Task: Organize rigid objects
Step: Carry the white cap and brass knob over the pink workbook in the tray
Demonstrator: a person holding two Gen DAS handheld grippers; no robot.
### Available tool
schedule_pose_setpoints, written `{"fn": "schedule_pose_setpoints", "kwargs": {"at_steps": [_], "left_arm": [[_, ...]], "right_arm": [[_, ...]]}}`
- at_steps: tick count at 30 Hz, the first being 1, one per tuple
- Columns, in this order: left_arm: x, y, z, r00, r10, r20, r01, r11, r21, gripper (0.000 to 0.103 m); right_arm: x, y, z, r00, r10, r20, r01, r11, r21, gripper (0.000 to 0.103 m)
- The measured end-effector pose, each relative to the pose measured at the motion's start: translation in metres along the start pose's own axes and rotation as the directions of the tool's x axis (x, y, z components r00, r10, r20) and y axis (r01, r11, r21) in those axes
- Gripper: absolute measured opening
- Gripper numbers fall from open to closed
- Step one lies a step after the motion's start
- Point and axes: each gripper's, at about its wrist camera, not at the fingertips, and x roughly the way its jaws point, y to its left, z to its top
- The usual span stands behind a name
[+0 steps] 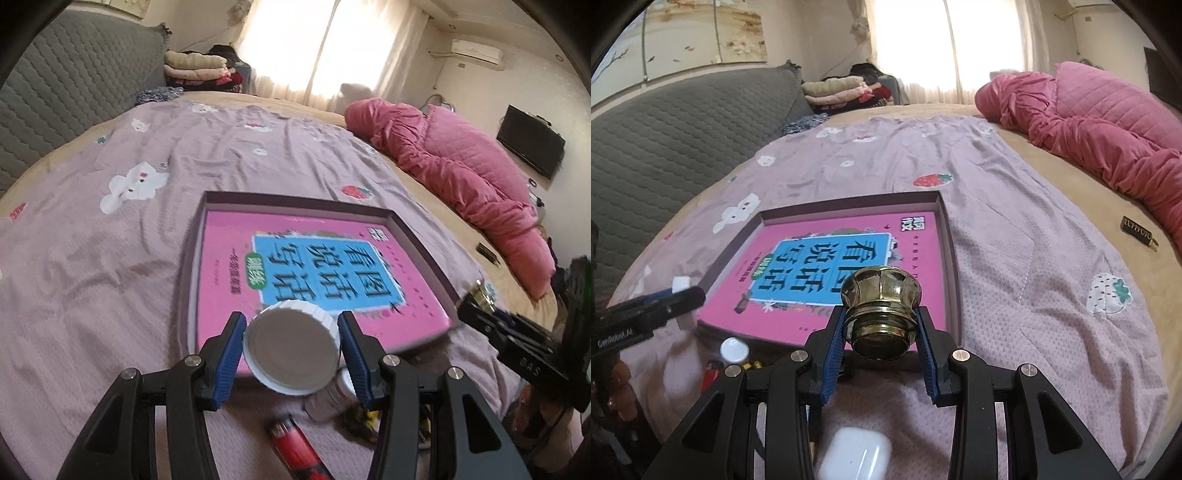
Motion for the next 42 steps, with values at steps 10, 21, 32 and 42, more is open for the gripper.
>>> {"fn": "schedule_pose_setpoints", "kwargs": {"at_steps": [10,21,32,42], "left_arm": [[0.028,0.007,0.011,0.996,0.091,-0.024,-0.09,0.995,0.03,0.051],[0.05,0.01,0.012,0.981,0.168,-0.093,-0.162,0.984,0.069,0.051],[0.055,0.008,0.008,0.968,0.232,-0.097,-0.221,0.969,0.111,0.052],[0.061,0.004,0.003,0.96,0.26,-0.107,-0.245,0.959,0.139,0.052]], "right_arm": [[0.019,-0.007,0.005,0.999,-0.022,-0.049,0.022,1.0,0.001,0.037],[0.04,-0.001,0.004,0.991,-0.046,-0.125,0.038,0.997,-0.062,0.037],[0.054,-0.001,0.007,0.982,-0.091,-0.167,0.075,0.992,-0.102,0.037],[0.056,-0.005,0.01,0.979,-0.08,-0.186,0.062,0.993,-0.099,0.037]]}}
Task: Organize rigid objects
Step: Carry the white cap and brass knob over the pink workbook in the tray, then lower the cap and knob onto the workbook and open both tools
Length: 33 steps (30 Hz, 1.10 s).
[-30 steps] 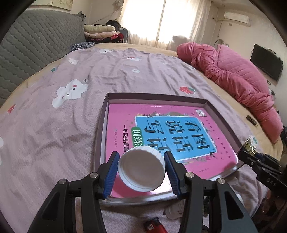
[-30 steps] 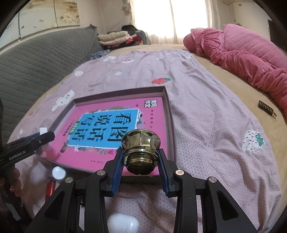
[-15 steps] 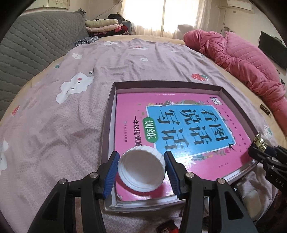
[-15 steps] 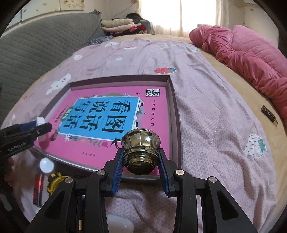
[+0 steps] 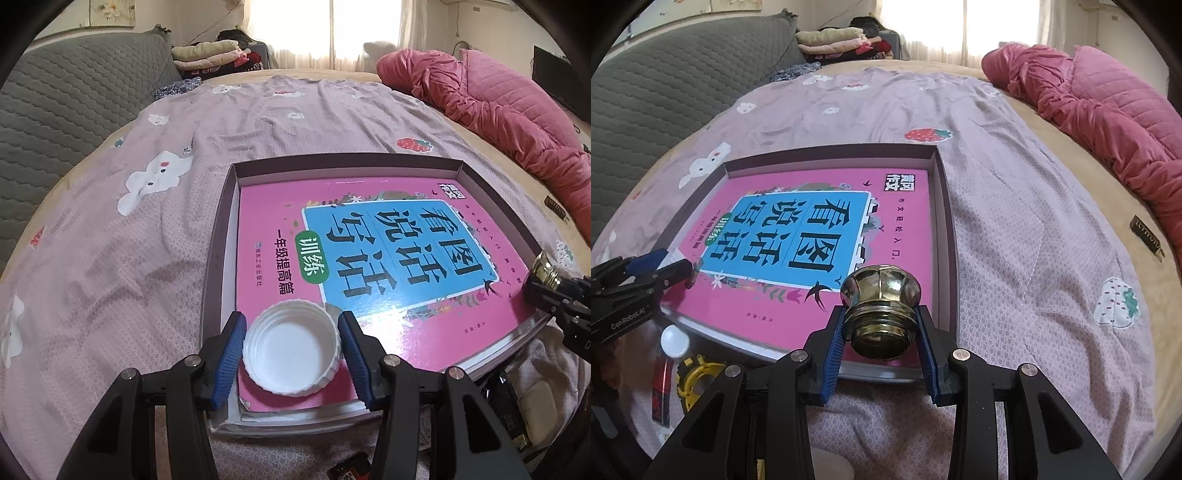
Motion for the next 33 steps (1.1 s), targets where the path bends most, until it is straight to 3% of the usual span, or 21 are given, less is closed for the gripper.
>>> {"fn": "schedule_pose_setpoints", "kwargs": {"at_steps": [25,27,29,33], "left_arm": [[-0.001,0.002,0.0,1.0,-0.016,0.004,0.016,1.0,-0.011,0.052],[-0.001,0.002,0.0,1.0,-0.017,0.004,0.018,1.0,-0.011,0.052],[-0.002,0.002,-0.001,1.0,-0.02,0.004,0.02,1.0,-0.012,0.052],[-0.002,0.002,-0.001,1.0,-0.019,0.003,0.019,1.0,-0.006,0.052]], "right_arm": [[-0.009,0.003,-0.005,0.999,0.011,0.046,-0.01,1.0,-0.024,0.044],[-0.01,0.004,-0.005,0.999,0.0,0.054,0.002,1.0,-0.031,0.045],[-0.011,0.004,-0.005,0.998,-0.022,0.067,0.024,0.999,-0.041,0.052],[-0.012,0.001,-0.005,0.997,-0.007,0.075,0.009,0.999,-0.034,0.052]]}}
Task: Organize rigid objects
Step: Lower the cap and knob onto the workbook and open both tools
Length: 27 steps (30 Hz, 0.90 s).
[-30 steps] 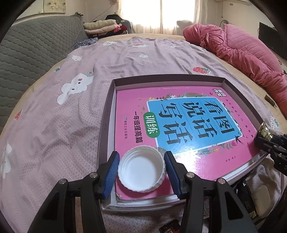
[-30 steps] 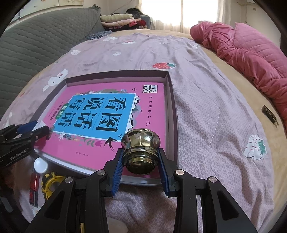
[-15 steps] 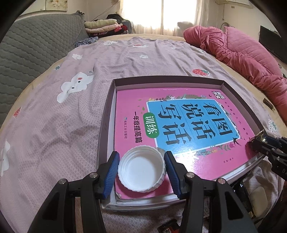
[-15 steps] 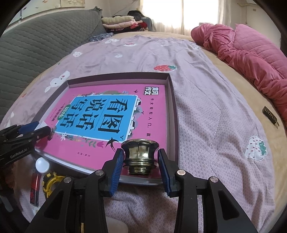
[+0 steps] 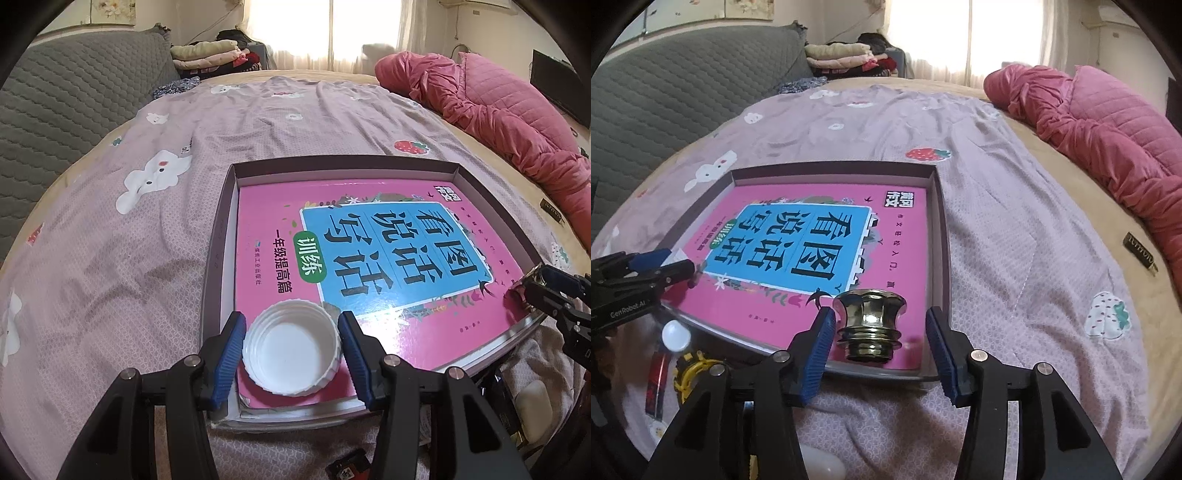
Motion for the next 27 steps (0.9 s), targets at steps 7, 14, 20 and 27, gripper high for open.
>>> {"fn": "schedule_pose_setpoints", "kwargs": {"at_steps": [7,14,20,27], "left_arm": [[0.001,-0.001,0.0,1.0,-0.003,-0.002,0.003,1.0,0.007,0.053],[0.0,-0.002,-0.001,1.0,-0.024,0.0,0.024,1.0,0.003,0.053],[-0.006,-0.002,0.001,0.998,-0.061,0.02,0.061,0.998,-0.007,0.056],[-0.012,-0.003,0.002,0.996,-0.076,0.049,0.076,0.997,-0.004,0.057]], "right_arm": [[-0.004,-0.002,0.001,1.0,0.001,0.02,-0.001,1.0,0.014,0.053],[-0.005,-0.003,0.002,1.0,0.002,0.03,-0.003,1.0,0.021,0.054],[-0.005,-0.003,0.002,1.0,0.002,0.031,-0.002,1.0,0.021,0.055],[-0.006,-0.001,0.001,0.999,0.008,0.032,-0.009,1.0,0.02,0.058]]}}
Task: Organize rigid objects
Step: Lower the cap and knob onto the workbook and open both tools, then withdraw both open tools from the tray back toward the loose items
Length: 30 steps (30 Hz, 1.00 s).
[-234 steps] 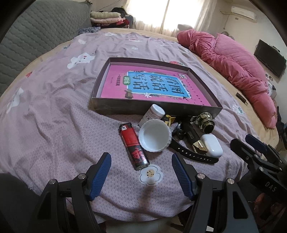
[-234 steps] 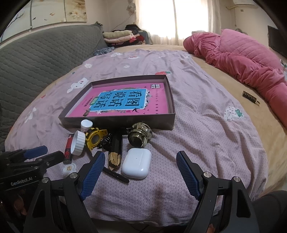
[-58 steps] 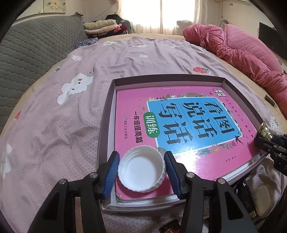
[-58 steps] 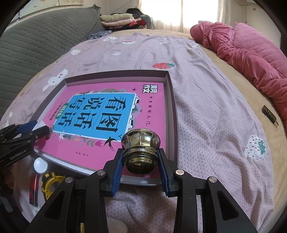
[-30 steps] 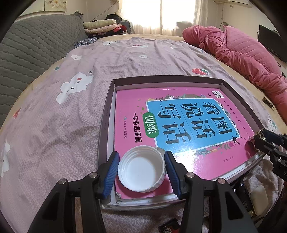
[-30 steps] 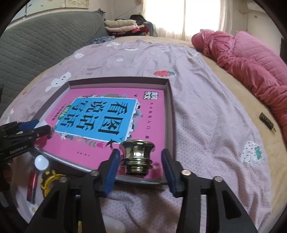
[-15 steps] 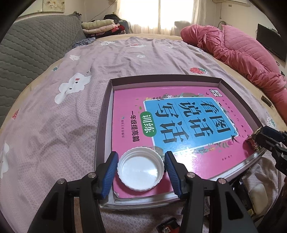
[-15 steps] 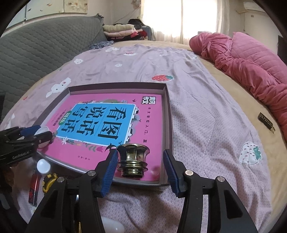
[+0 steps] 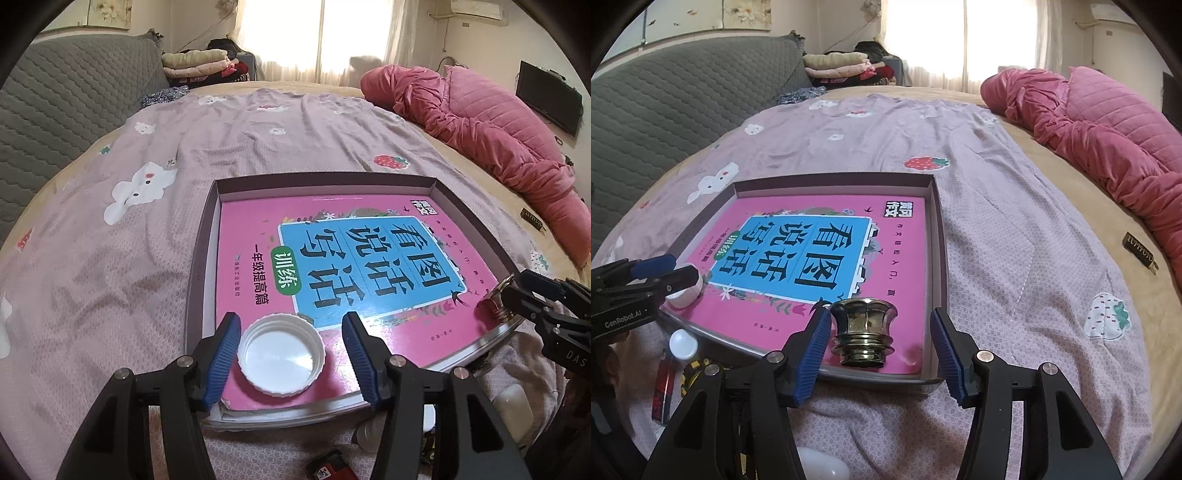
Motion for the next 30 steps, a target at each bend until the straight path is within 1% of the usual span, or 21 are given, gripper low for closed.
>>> {"fn": "schedule_pose_setpoints", "kwargs": {"at_steps": [4,8,13,17,25,30], "left_arm": [[-0.001,0.002,0.0,1.0,-0.002,0.005,0.002,1.0,-0.01,0.057],[-0.005,0.004,0.001,1.0,-0.02,0.017,0.02,1.0,-0.023,0.057],[-0.013,0.007,0.0,0.999,-0.012,0.047,0.014,0.999,-0.036,0.06],[-0.018,0.008,0.0,0.998,-0.003,0.06,0.005,0.999,-0.04,0.061],[-0.028,0.009,-0.004,0.997,0.005,0.079,-0.002,0.999,-0.046,0.061],[-0.035,0.01,-0.008,0.996,-0.003,0.088,0.008,0.998,-0.057,0.061]], "right_arm": [[0.0,0.0,0.0,1.0,0.003,-0.002,-0.003,1.0,0.0,0.059],[0.001,0.002,0.0,1.0,0.006,-0.004,-0.006,1.0,-0.001,0.06],[0.002,0.005,-0.001,1.0,0.008,-0.007,-0.008,1.0,-0.006,0.063],[0.001,0.005,-0.001,1.0,0.009,-0.005,-0.009,1.0,-0.006,0.065],[-0.008,0.002,0.001,1.0,0.002,0.03,-0.002,1.0,0.002,0.067],[-0.013,-0.001,0.001,0.999,-0.001,0.048,0.001,1.0,0.014,0.069]]}}
